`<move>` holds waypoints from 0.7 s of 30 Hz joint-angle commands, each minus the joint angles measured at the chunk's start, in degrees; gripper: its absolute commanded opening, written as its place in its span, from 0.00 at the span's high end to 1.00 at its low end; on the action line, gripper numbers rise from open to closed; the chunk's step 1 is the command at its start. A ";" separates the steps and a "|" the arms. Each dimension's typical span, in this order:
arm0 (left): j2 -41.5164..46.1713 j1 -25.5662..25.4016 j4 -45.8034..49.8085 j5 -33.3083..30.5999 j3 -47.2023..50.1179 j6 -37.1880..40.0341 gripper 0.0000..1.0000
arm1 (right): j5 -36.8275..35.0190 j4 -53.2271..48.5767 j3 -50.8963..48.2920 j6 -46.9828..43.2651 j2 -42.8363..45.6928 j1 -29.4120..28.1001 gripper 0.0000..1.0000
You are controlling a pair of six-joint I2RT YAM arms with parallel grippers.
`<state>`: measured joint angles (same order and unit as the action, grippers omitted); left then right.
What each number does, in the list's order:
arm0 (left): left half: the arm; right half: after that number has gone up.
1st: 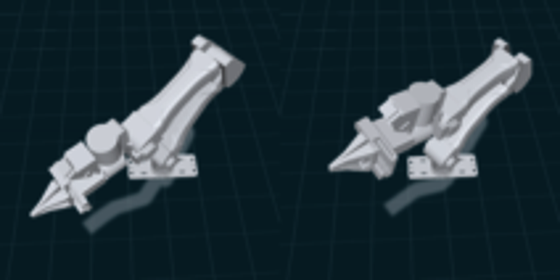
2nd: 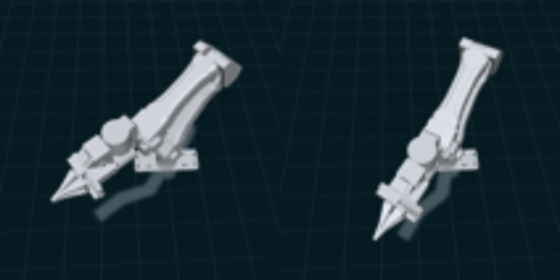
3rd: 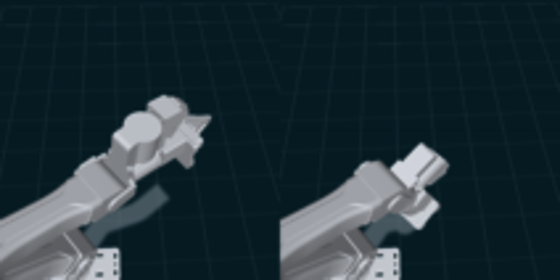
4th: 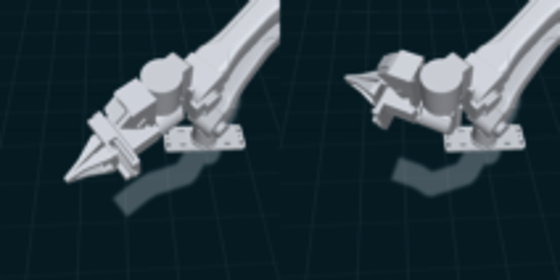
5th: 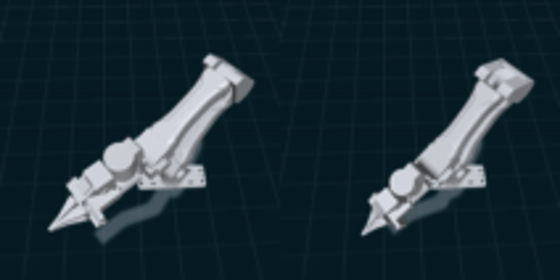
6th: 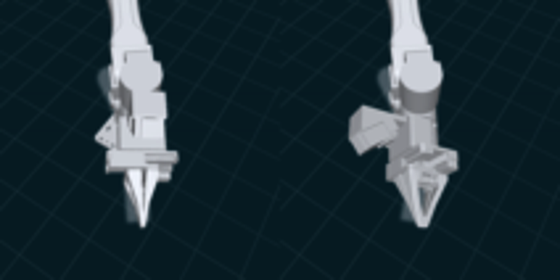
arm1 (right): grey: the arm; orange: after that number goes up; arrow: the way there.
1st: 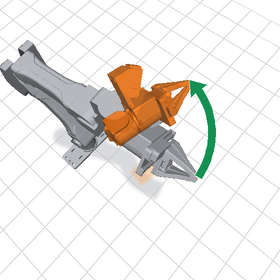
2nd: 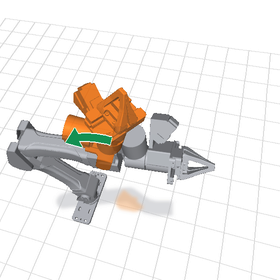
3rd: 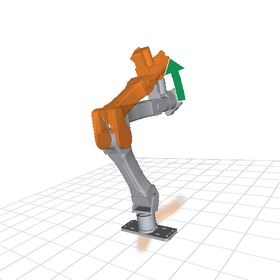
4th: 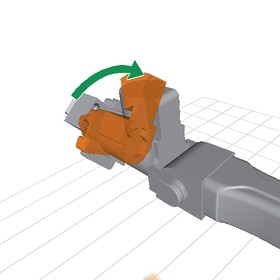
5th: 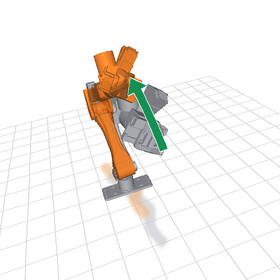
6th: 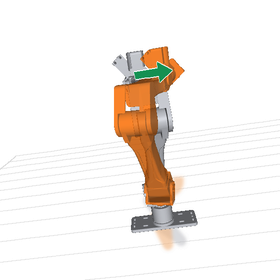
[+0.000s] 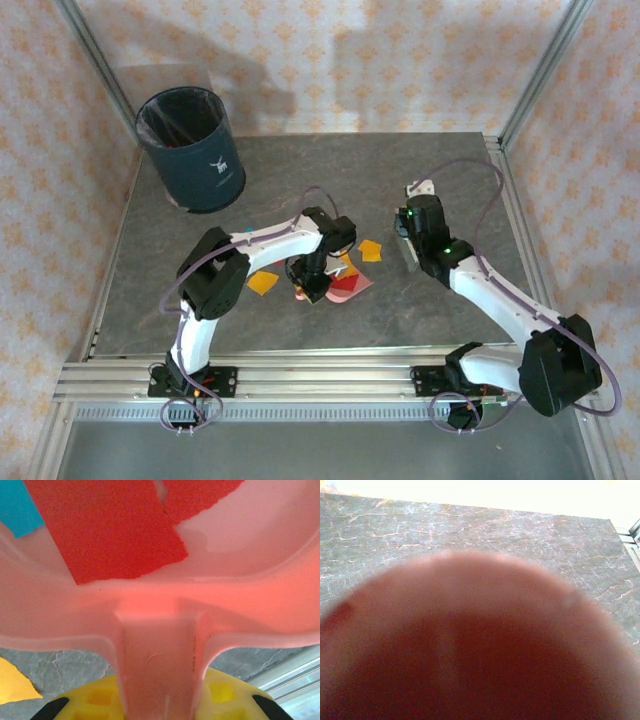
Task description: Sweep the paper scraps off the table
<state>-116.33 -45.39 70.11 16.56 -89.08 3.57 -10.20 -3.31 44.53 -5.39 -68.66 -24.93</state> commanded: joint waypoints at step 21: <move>-7.12 -0.16 3.58 0.51 -8.29 0.69 1.00 | 10.94 4.18 -1.24 -6.24 -6.39 -4.46 1.00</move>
<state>-122.15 -45.39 71.53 16.75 -95.88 3.55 -1.56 3.05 44.45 -10.81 -74.85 -28.84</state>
